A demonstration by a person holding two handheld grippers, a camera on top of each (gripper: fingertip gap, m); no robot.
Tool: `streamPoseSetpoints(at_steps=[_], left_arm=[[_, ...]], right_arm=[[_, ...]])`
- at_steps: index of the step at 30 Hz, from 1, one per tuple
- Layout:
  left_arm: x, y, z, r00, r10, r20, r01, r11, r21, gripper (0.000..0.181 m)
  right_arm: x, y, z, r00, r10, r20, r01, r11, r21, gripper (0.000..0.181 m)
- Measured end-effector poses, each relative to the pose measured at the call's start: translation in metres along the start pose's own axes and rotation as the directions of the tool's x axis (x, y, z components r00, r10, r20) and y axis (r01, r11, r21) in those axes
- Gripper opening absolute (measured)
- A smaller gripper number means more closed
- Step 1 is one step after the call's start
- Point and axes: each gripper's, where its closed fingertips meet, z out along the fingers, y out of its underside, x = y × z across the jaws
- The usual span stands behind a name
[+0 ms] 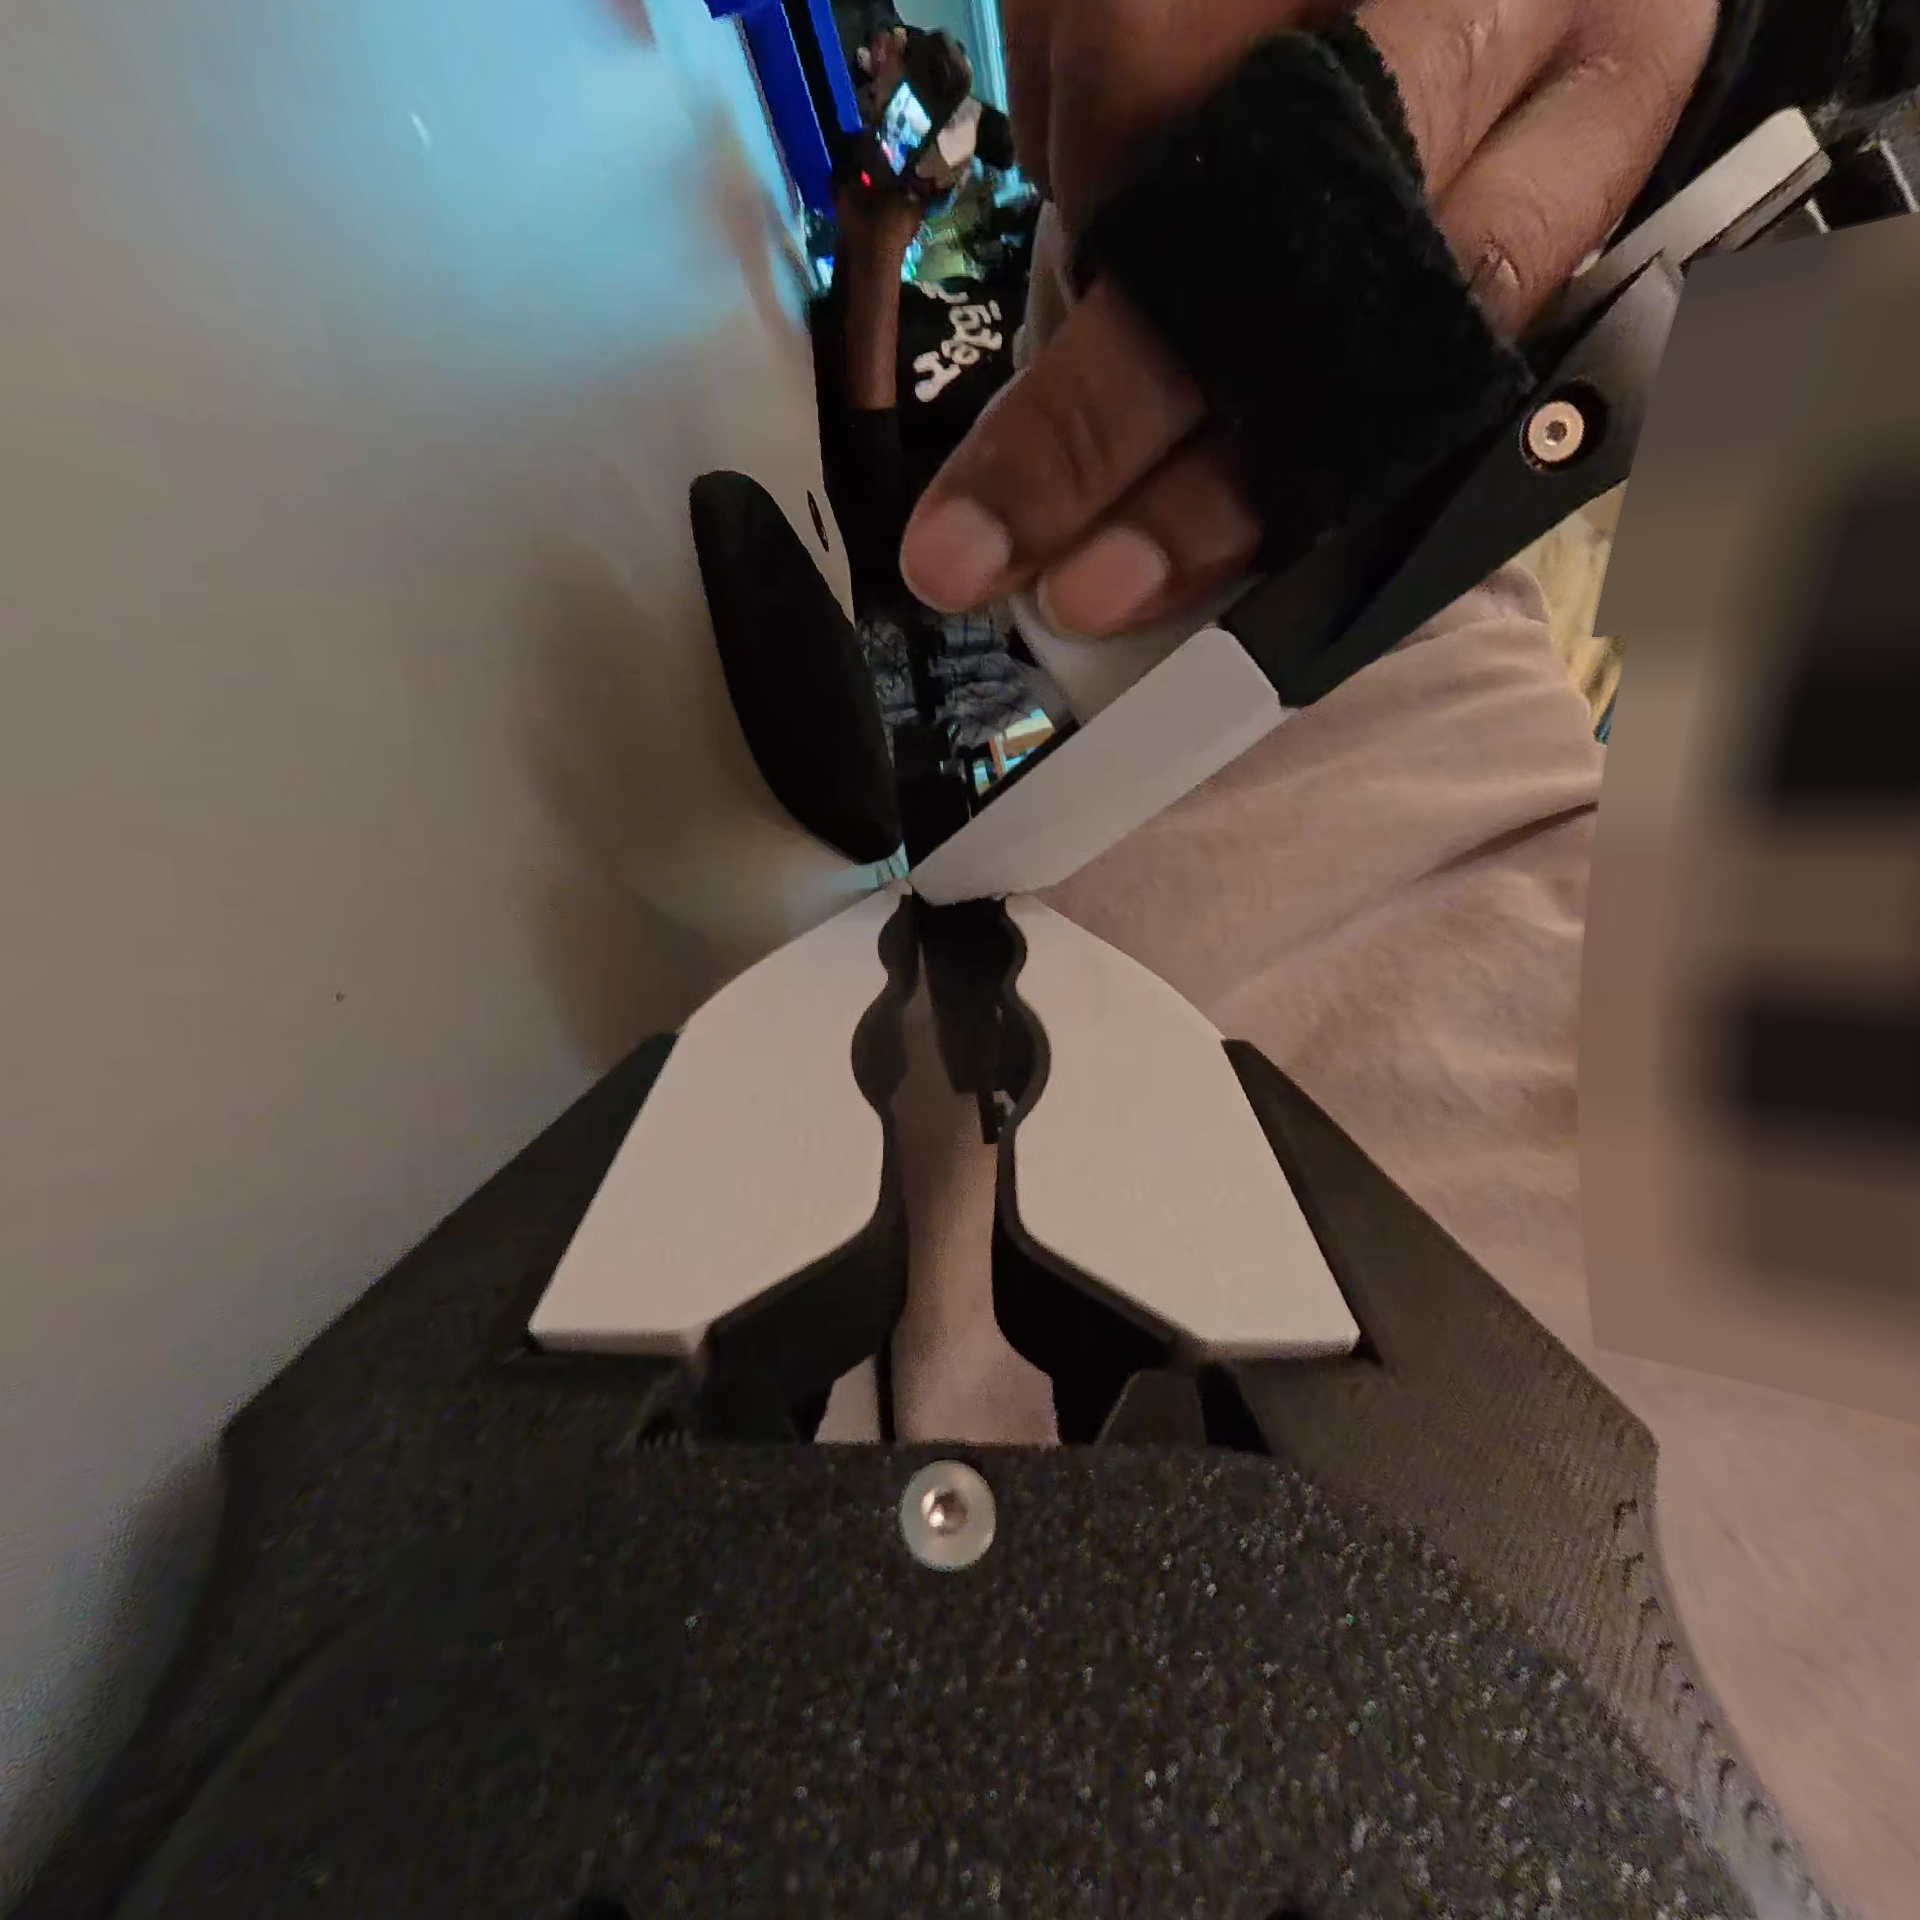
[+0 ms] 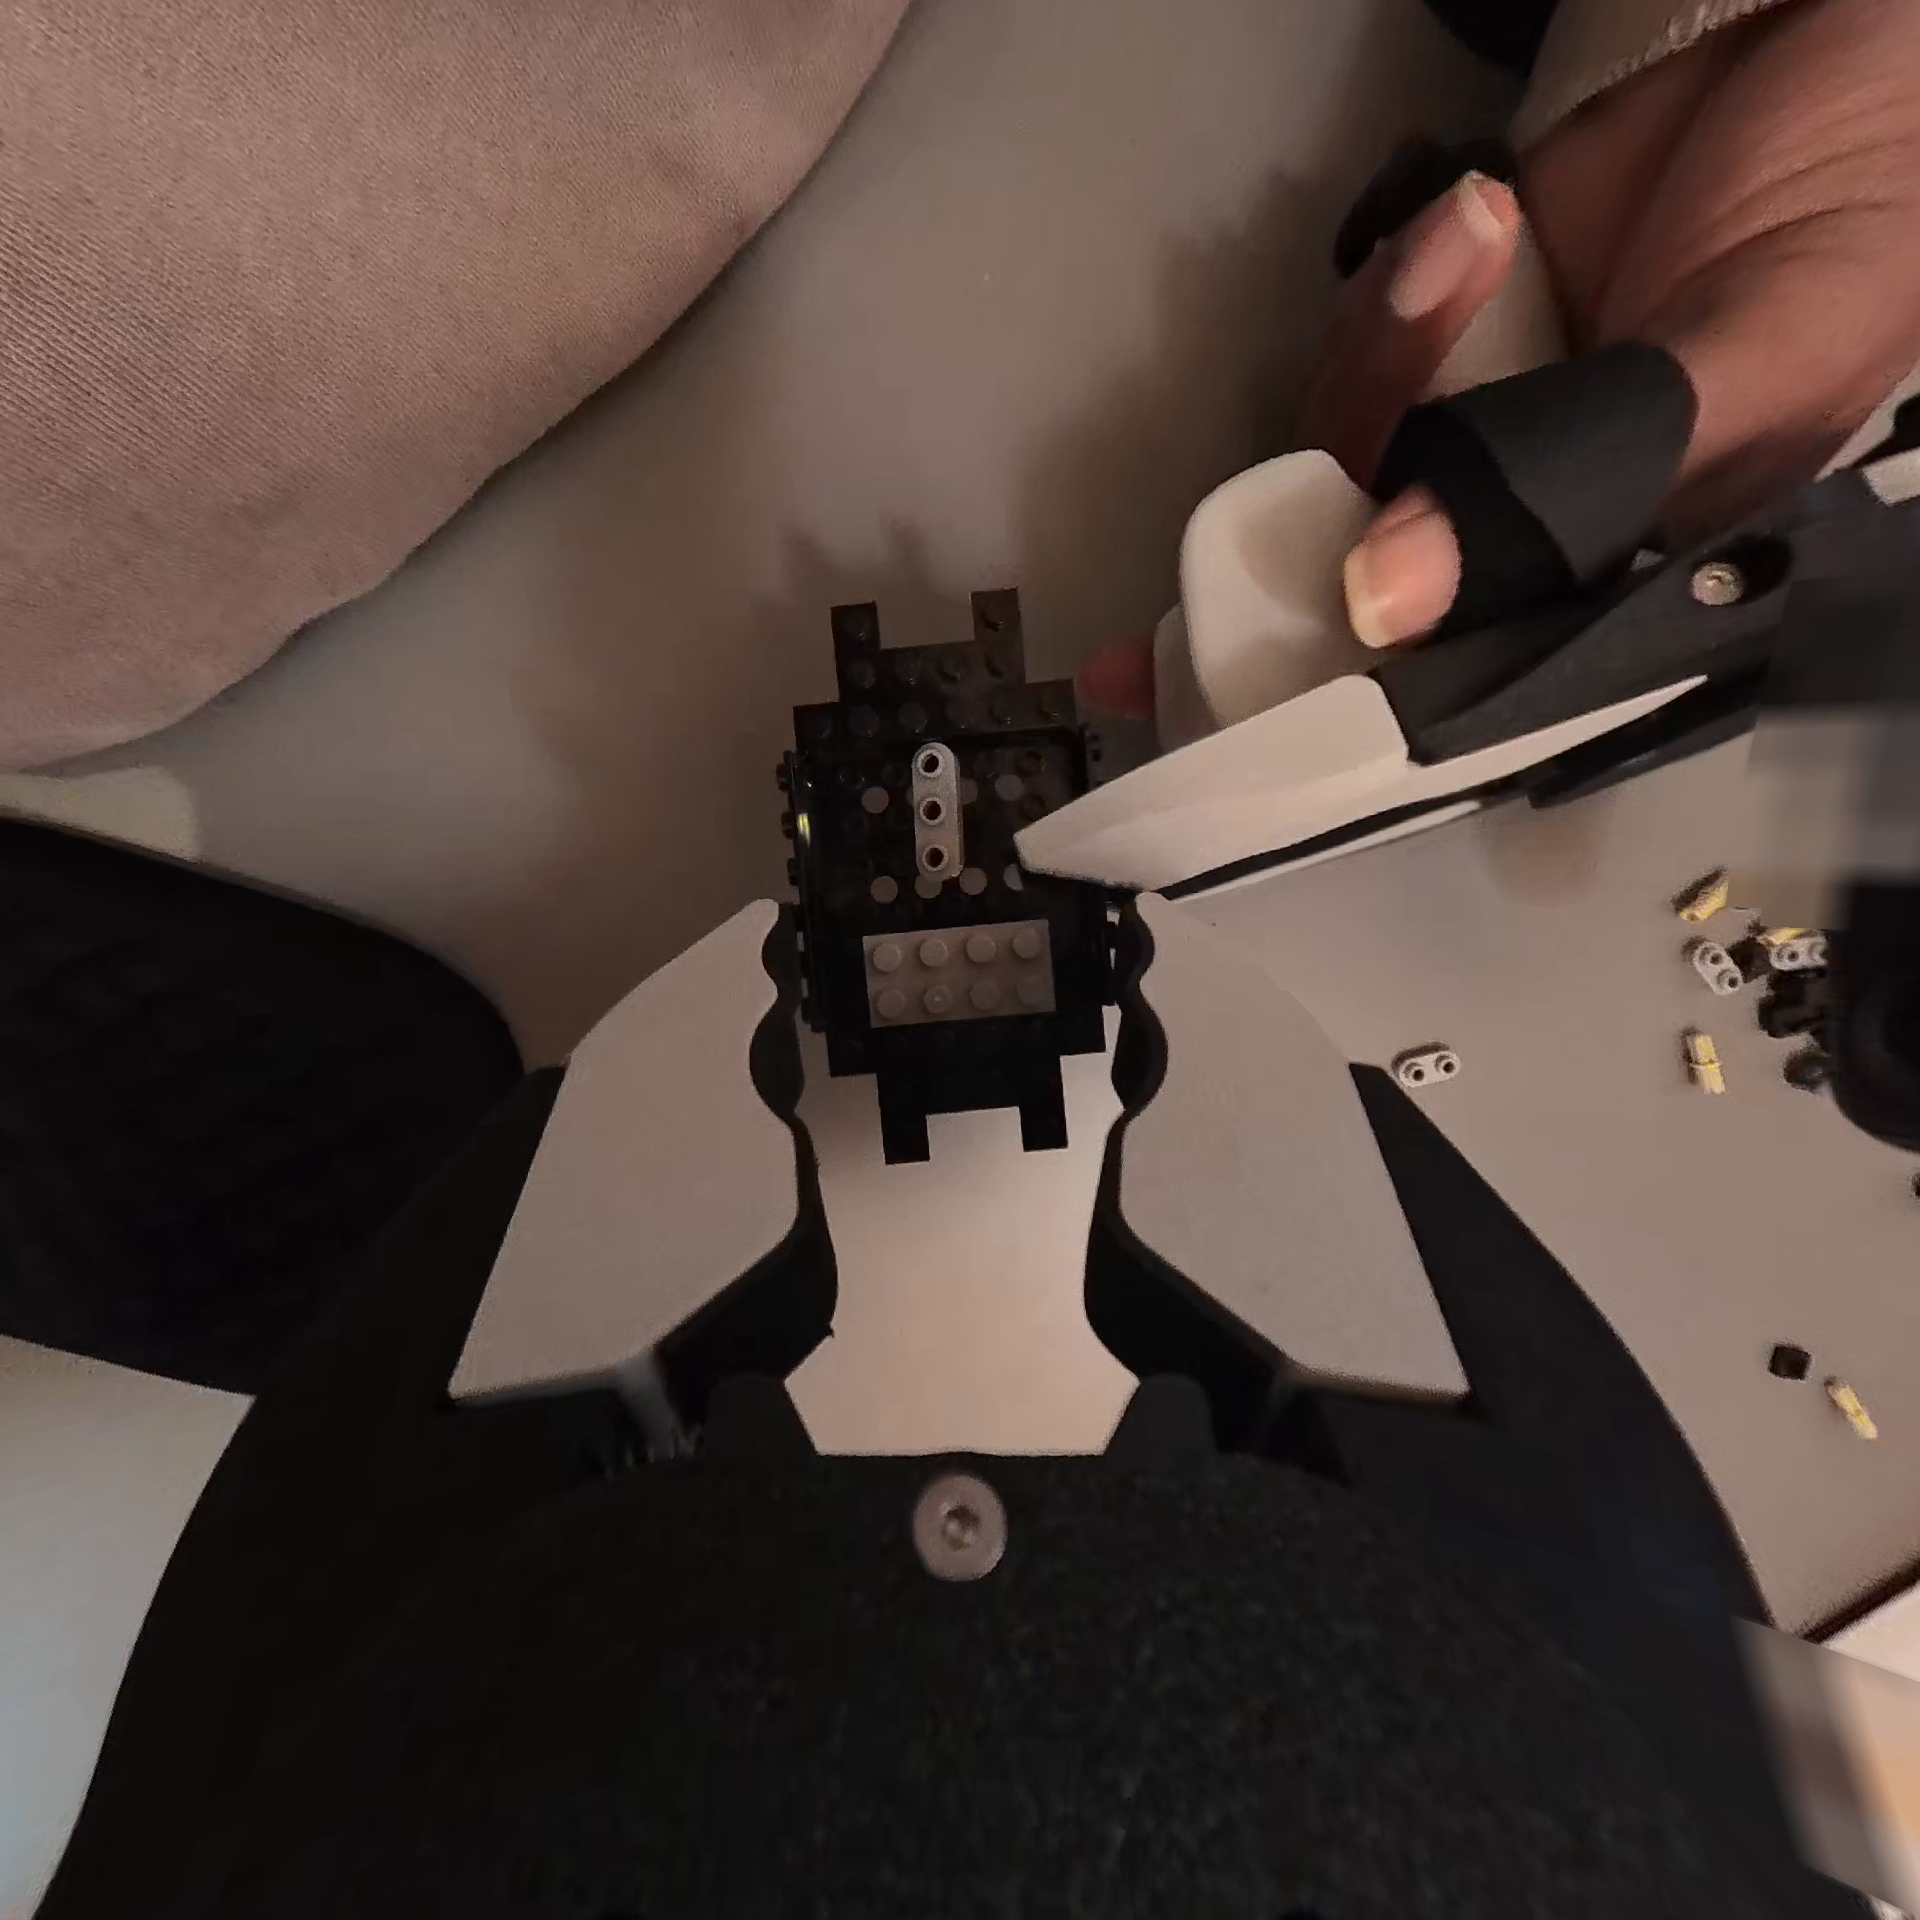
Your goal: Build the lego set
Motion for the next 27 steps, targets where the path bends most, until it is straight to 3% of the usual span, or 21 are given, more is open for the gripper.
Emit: streamPoseSetpoints(at_steps=[5,8,10,12,14,17,18,19,20,23,27], left_arm=[[-0.011,-0.017,-0.012,0.996,-0.057,0.061,0.045,0.982,0.185,0.011],[-0.017,-0.026,-0.021,0.991,-0.094,0.092,0.063,0.955,0.290,0.011],[-0.021,-0.032,-0.028,0.987,-0.109,0.116,0.060,0.931,0.360,0.011],[-0.022,-0.041,-0.036,0.985,-0.119,0.124,0.054,0.899,0.435,0.011],[-0.021,-0.050,-0.044,0.985,-0.119,0.125,0.039,0.860,0.509,0.011],[-0.018,-0.059,-0.051,0.987,-0.109,0.116,0.020,0.808,0.589,0.011],[-0.017,-0.062,-0.051,0.988,-0.105,0.111,0.016,0.794,0.608,0.011],[-0.015,-0.064,-0.051,0.989,-0.099,0.106,0.012,0.783,0.621,0.011],[-0.014,-0.065,-0.051,0.990,-0.091,0.104,0.006,0.777,0.629,0.012],[-0.014,-0.065,-0.050,0.989,-0.072,0.126,-0.023,0.777,0.629,0.012],[-0.012,-0.063,-0.050,0.986,-0.042,0.161,-0.070,0.775,0.628,0.012]], right_arm=[[0.017,0.009,-0.005,0.990,0.114,-0.079,-0.111,0.993,0.050,0.060],[0.033,0.012,-0.030,0.944,0.279,-0.175,-0.242,0.948,0.207,0.061],[0.043,0.023,-0.047,0.870,0.424,-0.251,-0.341,0.886,0.314,0.060],[0.046,0.034,-0.060,0.750,0.618,-0.235,-0.469,0.748,0.469,0.060],[0.046,0.049,-0.064,0.569,0.804,-0.173,-0.567,0.536,0.625,0.058],[0.041,0.052,-0.059,0.302,0.930,0.208,-0.583,0.008,0.812,0.050],[0.041,0.052,-0.054,0.236,0.918,0.318,-0.557,-0.141,0.818,0.047],[0.041,0.050,-0.046,0.198,0.896,0.398,-0.535,-0.241,0.810,0.046],[0.042,0.048,-0.038,0.168,0.877,0.451,-0.516,-0.311,0.798,0.045],[0.052,0.039,-0.032,0.145,0.834,0.533,-0.462,-0.419,0.782,0.035],[0.066,0.037,-0.023,0.116,0.835,0.538,-0.470,-0.431,0.770,0.026]])
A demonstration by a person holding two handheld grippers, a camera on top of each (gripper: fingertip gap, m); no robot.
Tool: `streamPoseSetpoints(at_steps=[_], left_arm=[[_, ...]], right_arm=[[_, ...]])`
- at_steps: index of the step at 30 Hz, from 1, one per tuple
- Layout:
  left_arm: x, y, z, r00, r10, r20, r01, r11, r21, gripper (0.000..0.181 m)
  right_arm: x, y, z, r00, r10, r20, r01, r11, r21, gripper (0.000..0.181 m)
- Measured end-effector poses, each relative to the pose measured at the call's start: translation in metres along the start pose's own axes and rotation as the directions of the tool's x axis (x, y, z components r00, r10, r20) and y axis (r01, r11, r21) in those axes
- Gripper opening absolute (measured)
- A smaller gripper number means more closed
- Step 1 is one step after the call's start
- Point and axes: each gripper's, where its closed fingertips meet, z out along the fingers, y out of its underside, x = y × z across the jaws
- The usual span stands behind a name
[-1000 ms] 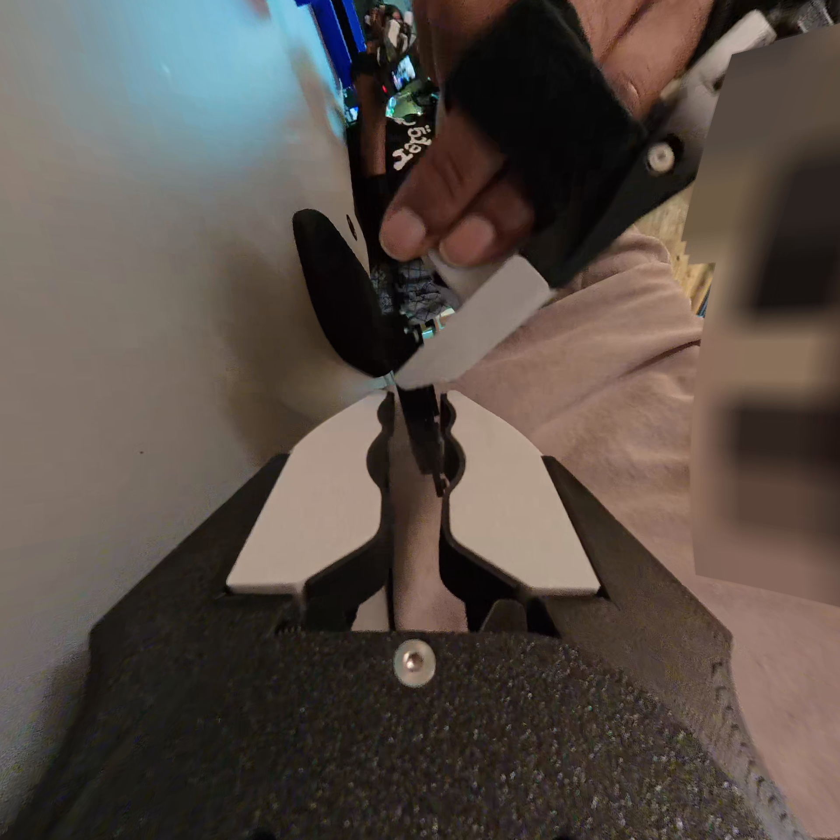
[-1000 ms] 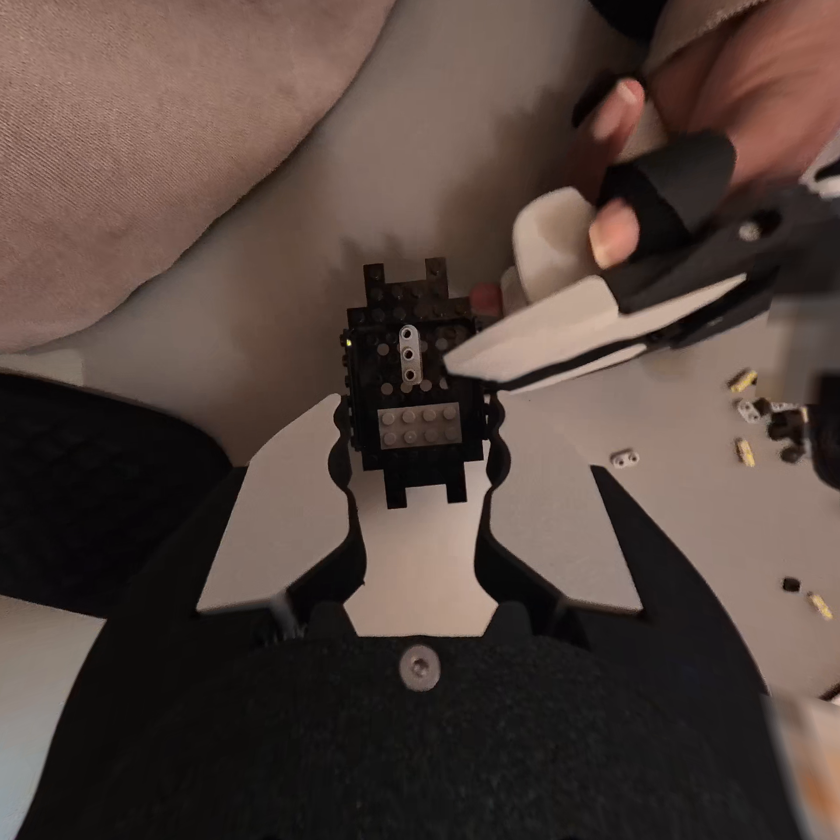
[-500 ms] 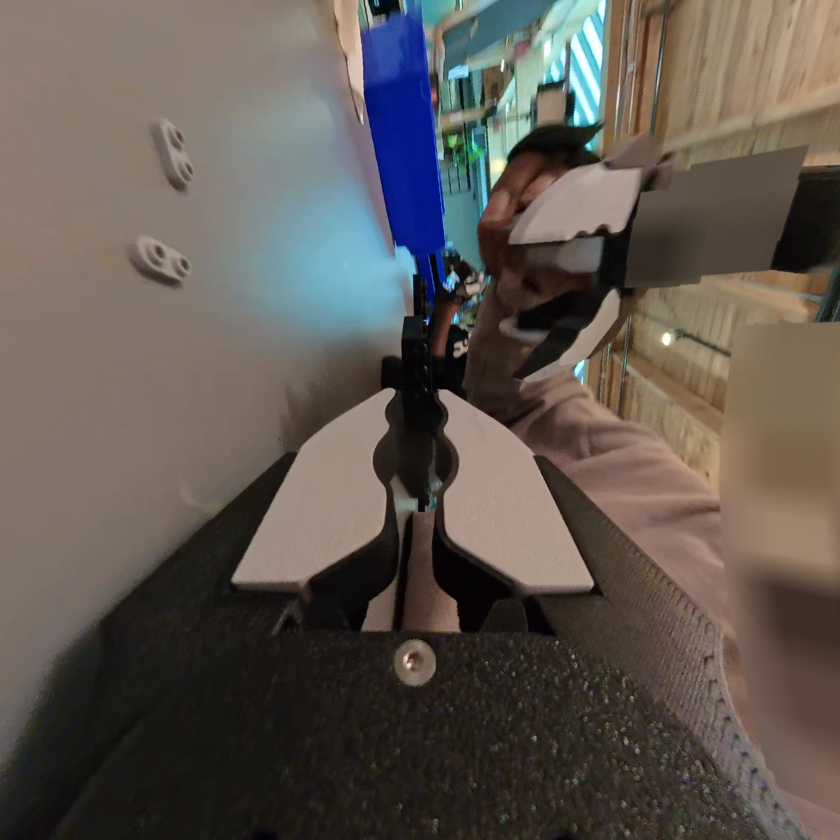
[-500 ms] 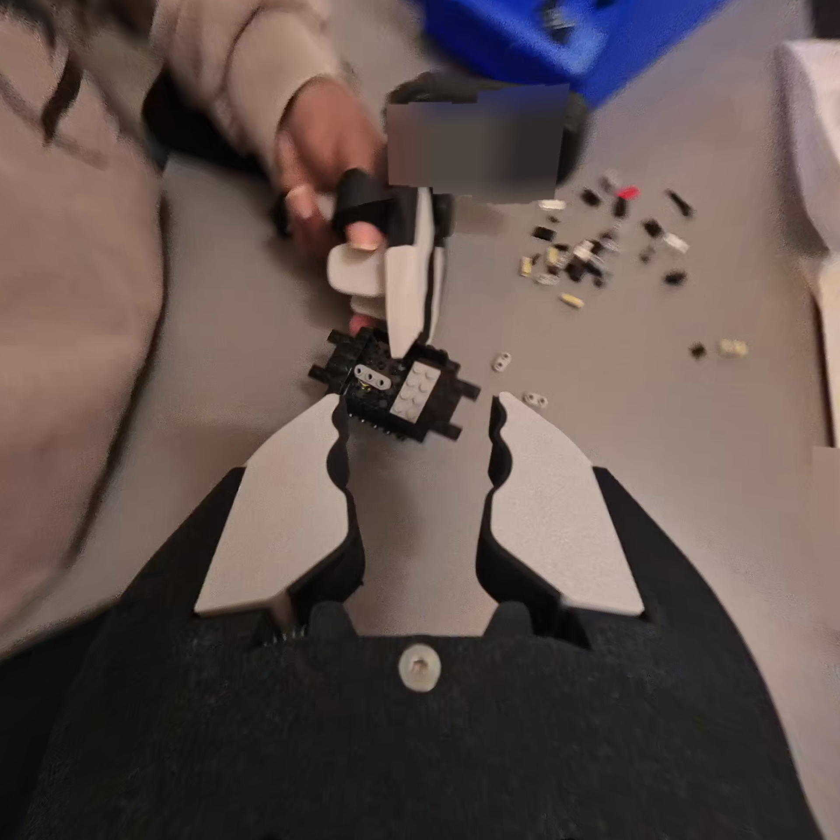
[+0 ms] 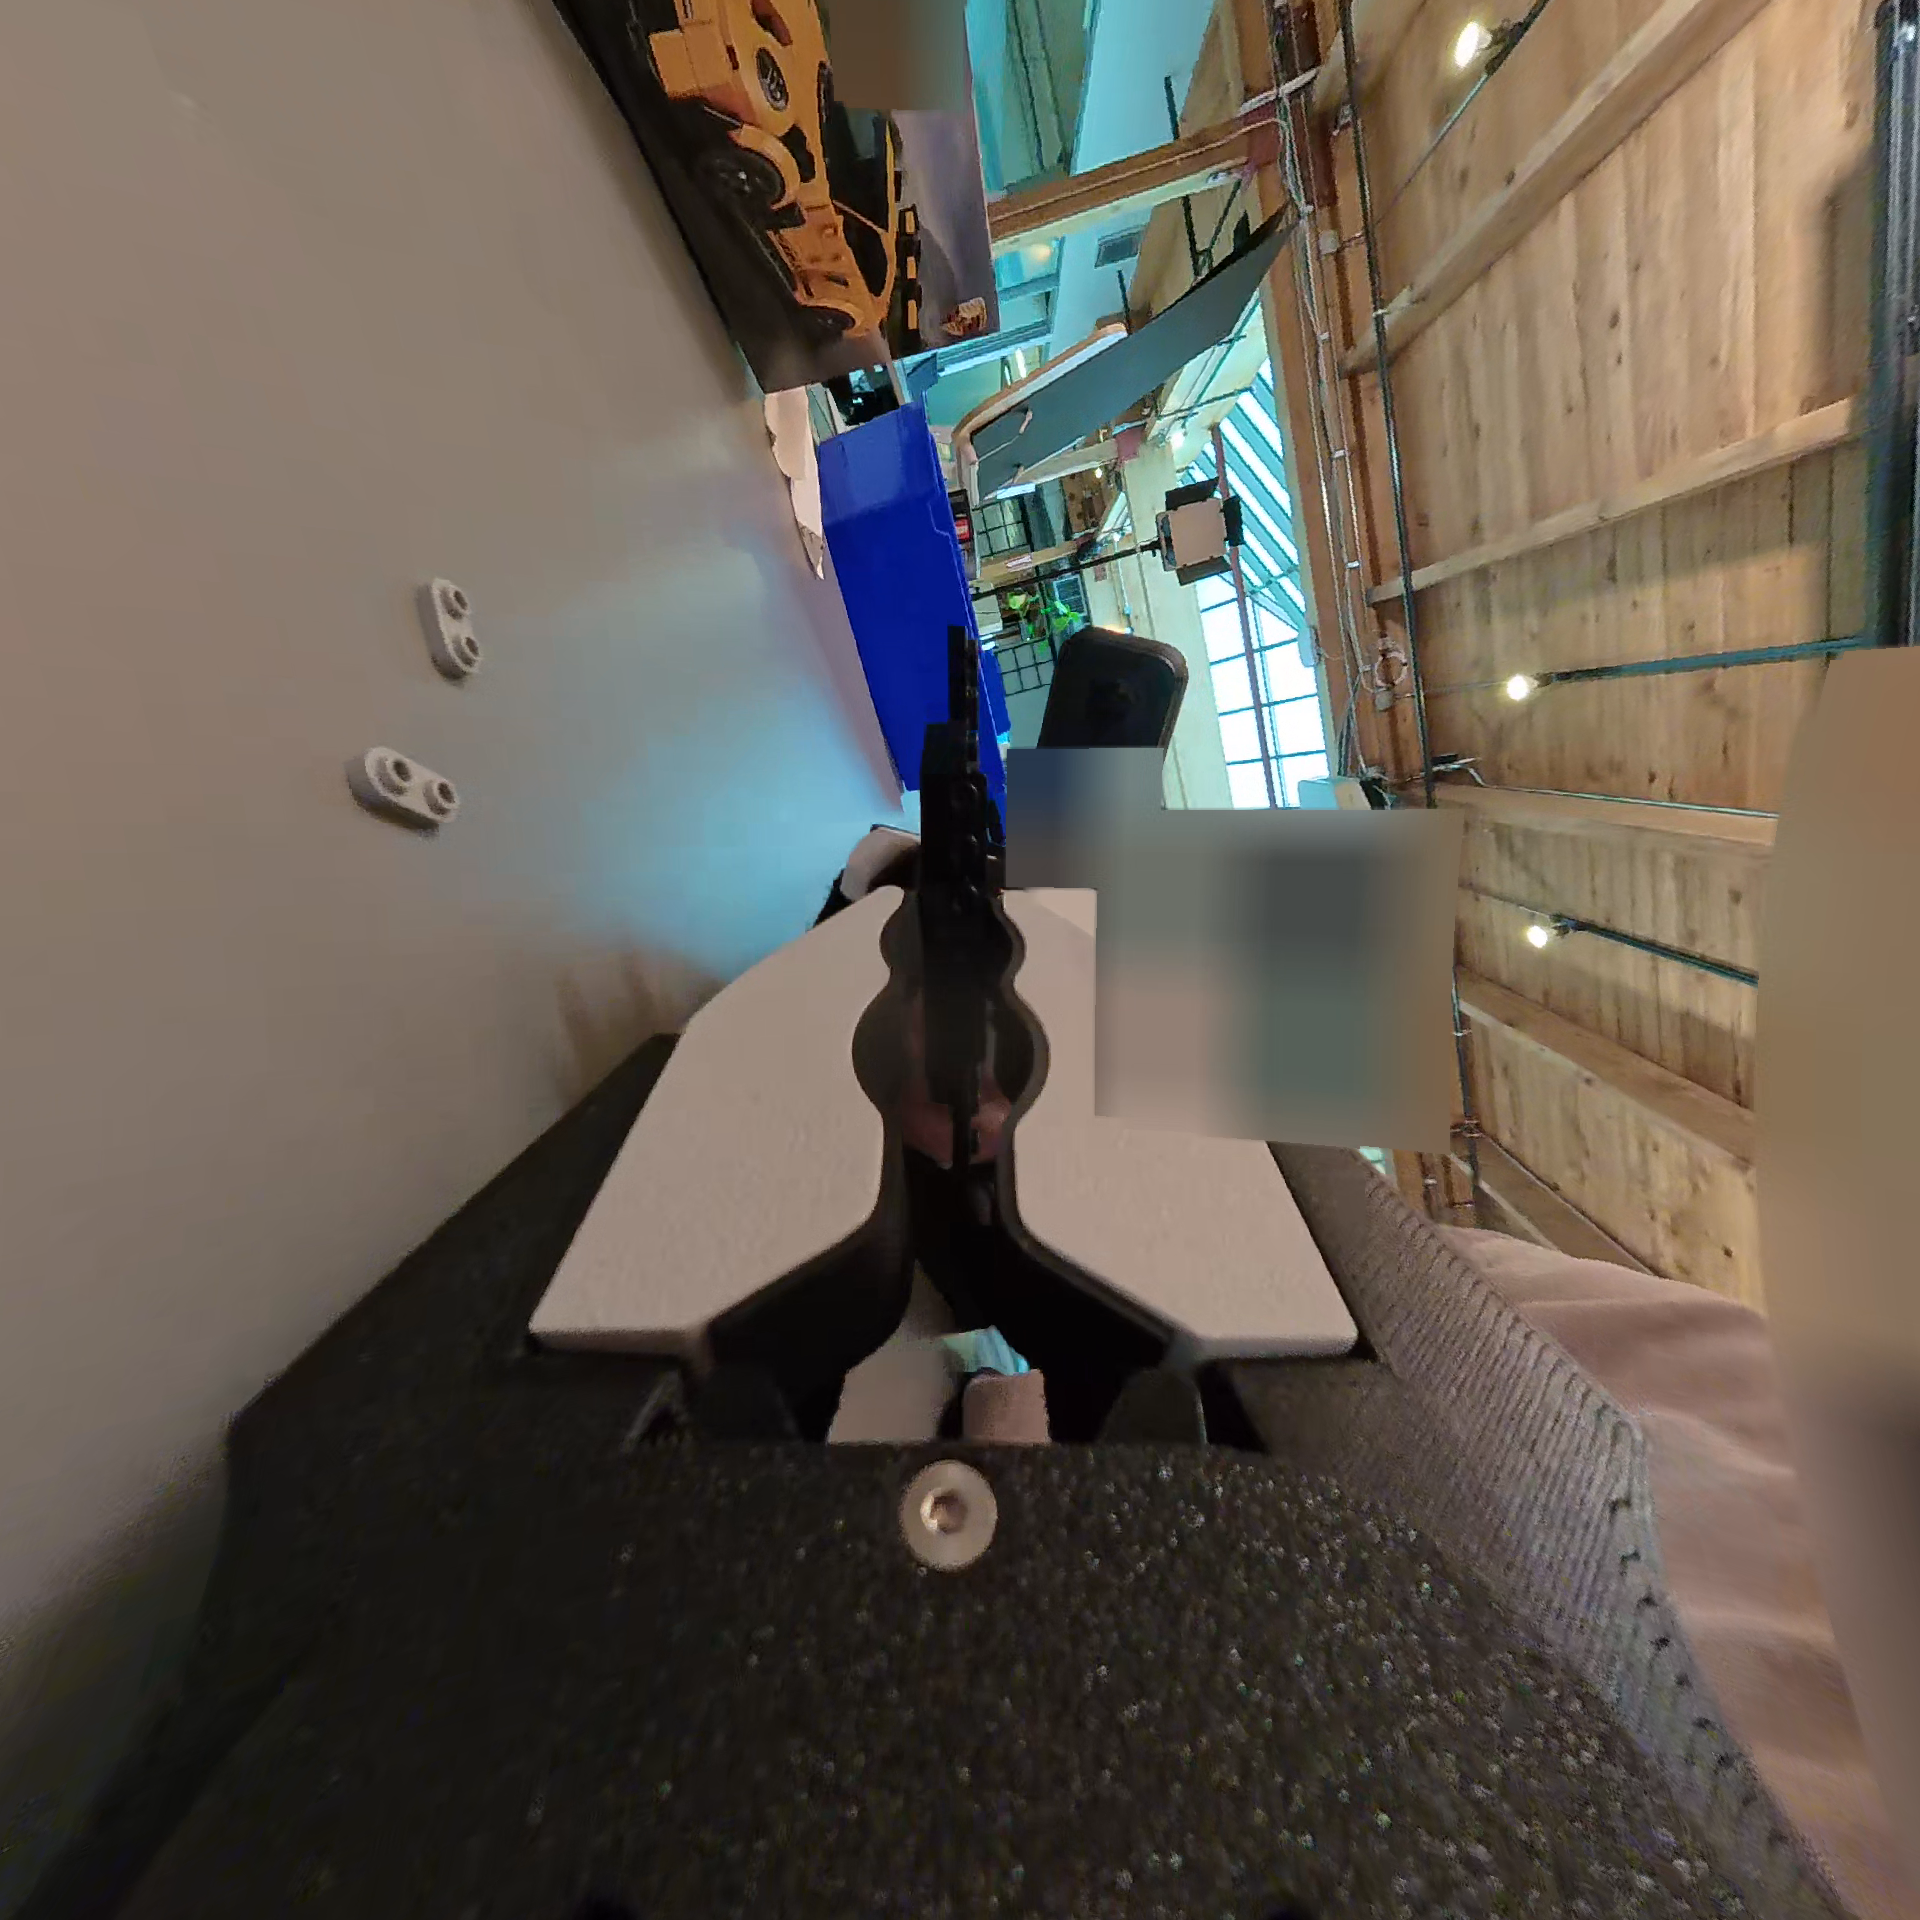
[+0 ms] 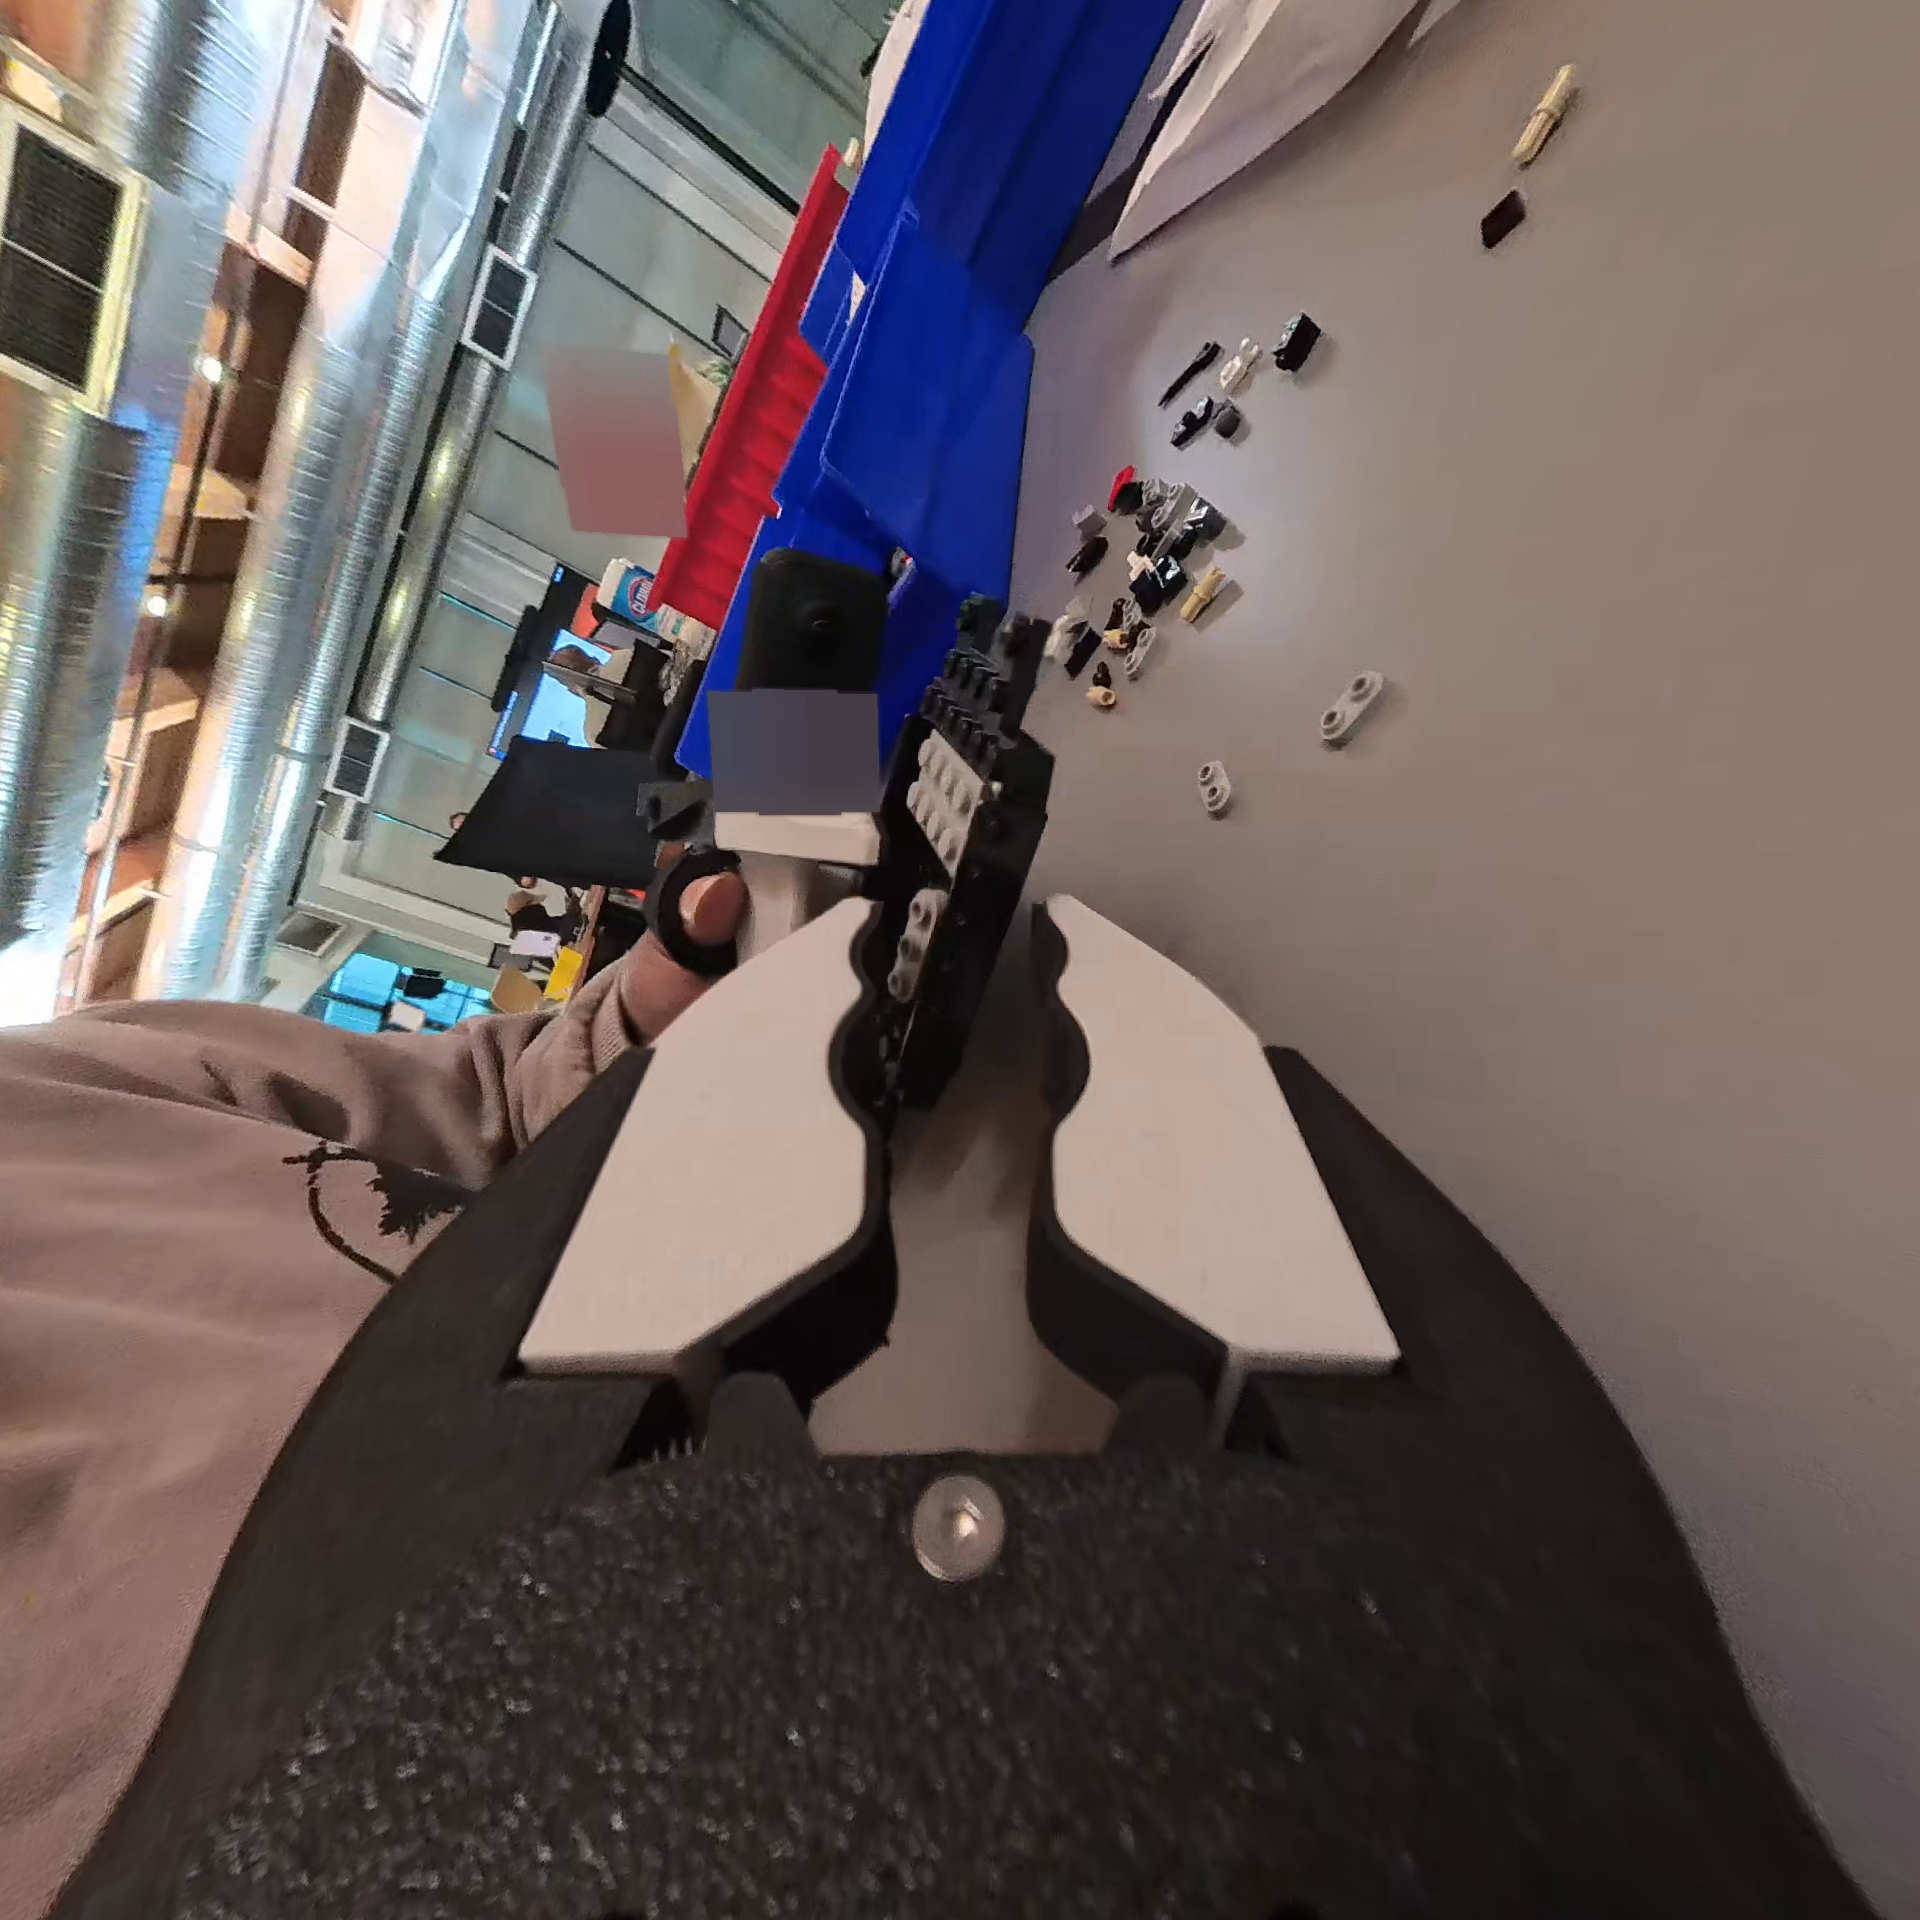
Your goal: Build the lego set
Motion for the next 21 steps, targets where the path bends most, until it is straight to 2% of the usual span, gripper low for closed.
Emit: streamPoseSetpoints(at_steps=[2,7,16,21], left_arm=[[0.0000,-0.0011,-0.0010,1.000,0.025,0.009,-0.025,1.000,0.007,0.012],[-0.0005,-0.0025,-0.0041,0.996,0.076,0.037,-0.077,0.997,0.019,0.012],[0.0038,0.0018,-0.0038,0.986,0.154,0.069,-0.156,0.988,0.024,0.012],[0.0077,0.0005,-0.0058,0.989,0.140,0.056,-0.142,0.989,0.046,0.013]], right_arm=[[0.0002,-0.0022,0.0026,1.000,0.011,0.015,-0.012,1.000,0.007,0.017],[0.0001,-0.0002,0.0056,1.000,-0.003,0.010,0.003,1.000,-0.012,0.017],[-0.0012,0.0009,0.0039,0.992,-0.125,-0.033,0.124,0.992,-0.034,0.020],[-0.0044,0.0021,0.0035,0.971,-0.235,-0.038,0.234,0.971,-0.044,0.015]])
